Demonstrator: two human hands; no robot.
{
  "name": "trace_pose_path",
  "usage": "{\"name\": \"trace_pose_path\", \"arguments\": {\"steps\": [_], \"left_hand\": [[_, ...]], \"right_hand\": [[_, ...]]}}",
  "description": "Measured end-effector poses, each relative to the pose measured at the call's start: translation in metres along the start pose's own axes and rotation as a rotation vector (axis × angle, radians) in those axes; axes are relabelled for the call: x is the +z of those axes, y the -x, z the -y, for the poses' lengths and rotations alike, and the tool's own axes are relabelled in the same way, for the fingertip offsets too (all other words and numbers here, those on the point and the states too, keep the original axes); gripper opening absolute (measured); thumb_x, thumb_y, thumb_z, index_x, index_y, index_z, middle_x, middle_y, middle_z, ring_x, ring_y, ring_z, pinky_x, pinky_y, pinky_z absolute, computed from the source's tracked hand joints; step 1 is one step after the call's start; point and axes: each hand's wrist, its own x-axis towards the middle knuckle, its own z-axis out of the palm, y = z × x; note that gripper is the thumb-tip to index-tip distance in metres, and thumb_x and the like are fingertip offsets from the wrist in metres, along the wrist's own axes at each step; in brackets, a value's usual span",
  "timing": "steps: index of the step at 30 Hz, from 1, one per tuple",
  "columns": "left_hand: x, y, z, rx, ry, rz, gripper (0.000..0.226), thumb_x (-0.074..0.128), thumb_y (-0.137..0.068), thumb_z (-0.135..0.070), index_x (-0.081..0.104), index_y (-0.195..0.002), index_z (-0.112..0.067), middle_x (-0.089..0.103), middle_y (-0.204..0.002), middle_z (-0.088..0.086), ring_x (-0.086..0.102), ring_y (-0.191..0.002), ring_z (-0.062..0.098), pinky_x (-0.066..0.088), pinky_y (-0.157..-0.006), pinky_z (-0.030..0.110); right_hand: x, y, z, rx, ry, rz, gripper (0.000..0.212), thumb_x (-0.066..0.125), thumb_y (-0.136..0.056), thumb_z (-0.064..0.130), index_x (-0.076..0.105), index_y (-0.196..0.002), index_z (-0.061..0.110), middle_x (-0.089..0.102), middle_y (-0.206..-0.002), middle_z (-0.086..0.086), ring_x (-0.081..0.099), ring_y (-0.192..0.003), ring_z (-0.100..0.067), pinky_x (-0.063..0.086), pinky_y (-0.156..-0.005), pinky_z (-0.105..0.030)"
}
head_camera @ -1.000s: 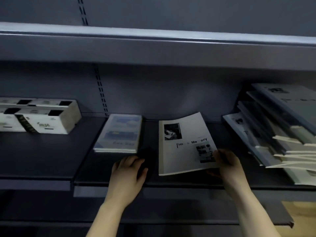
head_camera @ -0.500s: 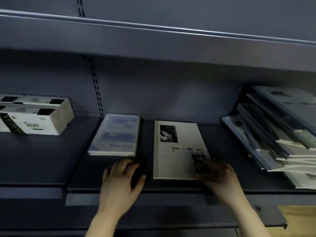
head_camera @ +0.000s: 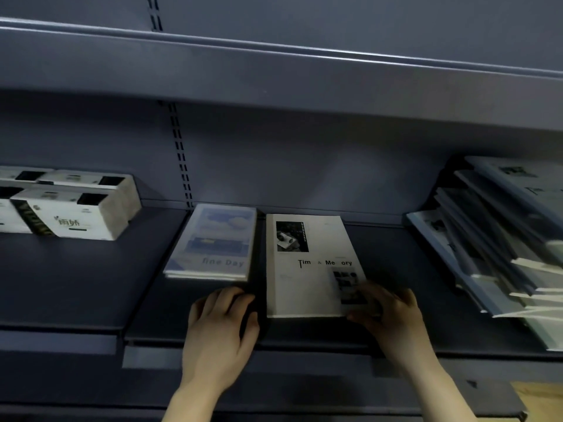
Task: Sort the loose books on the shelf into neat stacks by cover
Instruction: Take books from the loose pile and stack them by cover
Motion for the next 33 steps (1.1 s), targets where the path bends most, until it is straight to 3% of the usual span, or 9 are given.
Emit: {"name": "trace_pose_path", "arguments": {"steps": [4,10,17,23,26,27,29,33], "left_hand": [[-0.001,-0.001,-0.001,-0.005,0.005,-0.011,0.040,0.038,-0.087,-0.039,0.070,-0.104,-0.022,0.062,-0.107,-0.005,0.058,-0.095,0.020,0.040,-0.081,0.038],[-0.003,-0.001,-0.002,-0.030,0.022,0.025,0.039,0.038,-0.087,-0.040,0.069,-0.104,-0.024,0.061,-0.107,-0.006,0.059,-0.095,0.018,0.043,-0.081,0.039],[-0.008,-0.002,-0.003,-0.043,0.024,0.048,0.038,0.038,-0.086,-0.041,0.069,-0.103,-0.026,0.061,-0.106,-0.006,0.059,-0.093,0.019,0.045,-0.079,0.041],[-0.007,-0.003,-0.004,-0.034,0.021,0.031,0.039,0.040,-0.084,-0.040,0.071,-0.101,-0.023,0.063,-0.106,-0.003,0.060,-0.095,0.021,0.047,-0.079,0.043],[-0.004,-0.003,-0.001,-0.025,0.037,-0.027,0.042,0.038,-0.085,-0.043,0.072,-0.099,-0.022,0.066,-0.105,0.000,0.063,-0.093,0.024,0.049,-0.074,0.044],[-0.005,-0.003,-0.002,-0.020,0.030,-0.041,0.045,0.035,-0.089,-0.046,0.072,-0.099,-0.022,0.067,-0.104,0.001,0.065,-0.091,0.026,0.050,-0.072,0.045],[-0.008,-0.005,-0.006,-0.024,0.004,-0.061,0.049,0.032,-0.091,-0.049,0.070,-0.103,-0.022,0.067,-0.104,0.004,0.066,-0.087,0.029,0.052,-0.066,0.046],[-0.019,-0.010,-0.044,-0.044,-0.008,-0.113,0.048,0.042,-0.073,-0.042,0.071,-0.103,-0.018,0.068,-0.103,0.010,0.066,-0.080,0.037,0.051,-0.062,0.048]], "right_hand": [[0.002,0.001,-0.002,0.007,-0.035,-0.075,0.053,0.077,-0.065,0.053,0.068,-0.111,0.030,0.067,-0.109,0.011,0.044,-0.105,-0.021,0.047,-0.082,-0.039],[0.006,0.005,0.007,0.017,0.015,-0.166,0.054,0.069,-0.060,0.068,0.074,-0.096,0.029,0.070,-0.098,0.012,0.049,-0.095,-0.020,0.052,-0.071,-0.036],[0.011,0.009,0.009,0.025,0.036,-0.223,0.056,0.059,-0.063,0.076,0.071,-0.095,0.032,0.071,-0.099,0.012,0.052,-0.098,-0.024,0.047,-0.074,-0.039],[-0.001,0.008,0.016,0.016,0.127,-0.114,0.065,0.045,-0.068,0.080,0.066,-0.108,0.033,0.066,-0.114,0.015,0.053,-0.105,-0.024,0.041,-0.074,-0.037],[-0.029,0.006,0.023,0.019,-0.001,0.039,0.058,0.058,-0.080,0.063,0.052,-0.131,0.035,0.053,-0.131,0.018,0.046,-0.122,-0.012,0.039,-0.096,-0.026],[-0.041,0.006,0.021,0.030,-0.083,0.050,0.056,0.063,-0.082,0.055,0.051,-0.133,0.034,0.054,-0.131,0.016,0.049,-0.120,-0.009,0.040,-0.096,-0.021],[-0.071,0.007,0.013,0.024,-0.196,-0.017,0.046,0.069,-0.082,0.043,0.059,-0.126,0.034,0.063,-0.119,0.012,0.059,-0.107,-0.005,0.045,-0.087,-0.018],[-0.137,0.013,-0.006,-0.035,-0.261,-0.282,0.020,0.070,-0.081,0.033,0.071,-0.101,0.034,0.071,-0.086,0.019,0.065,-0.080,0.005,0.044,-0.070,-0.004]]}}
